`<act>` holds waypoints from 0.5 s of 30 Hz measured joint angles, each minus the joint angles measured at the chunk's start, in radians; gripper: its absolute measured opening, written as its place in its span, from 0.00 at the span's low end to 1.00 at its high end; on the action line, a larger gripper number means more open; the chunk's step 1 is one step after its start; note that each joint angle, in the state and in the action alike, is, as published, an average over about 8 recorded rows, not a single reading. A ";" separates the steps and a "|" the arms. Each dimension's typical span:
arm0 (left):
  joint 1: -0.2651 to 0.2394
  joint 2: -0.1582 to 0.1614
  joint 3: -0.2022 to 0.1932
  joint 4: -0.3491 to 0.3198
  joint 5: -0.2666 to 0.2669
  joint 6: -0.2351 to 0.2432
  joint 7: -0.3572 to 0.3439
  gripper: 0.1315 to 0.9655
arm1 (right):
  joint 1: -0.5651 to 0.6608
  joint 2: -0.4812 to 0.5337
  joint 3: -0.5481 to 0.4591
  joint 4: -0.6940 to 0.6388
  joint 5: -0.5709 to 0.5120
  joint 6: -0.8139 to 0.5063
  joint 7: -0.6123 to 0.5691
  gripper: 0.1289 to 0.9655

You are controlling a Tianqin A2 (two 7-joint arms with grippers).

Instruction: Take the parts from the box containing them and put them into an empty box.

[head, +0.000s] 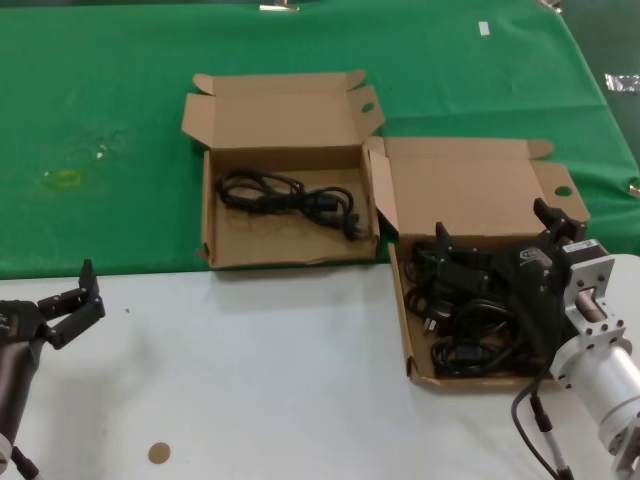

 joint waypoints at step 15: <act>0.000 0.000 0.000 0.000 0.000 0.000 0.000 1.00 | 0.000 0.000 0.000 0.000 0.000 0.000 0.000 1.00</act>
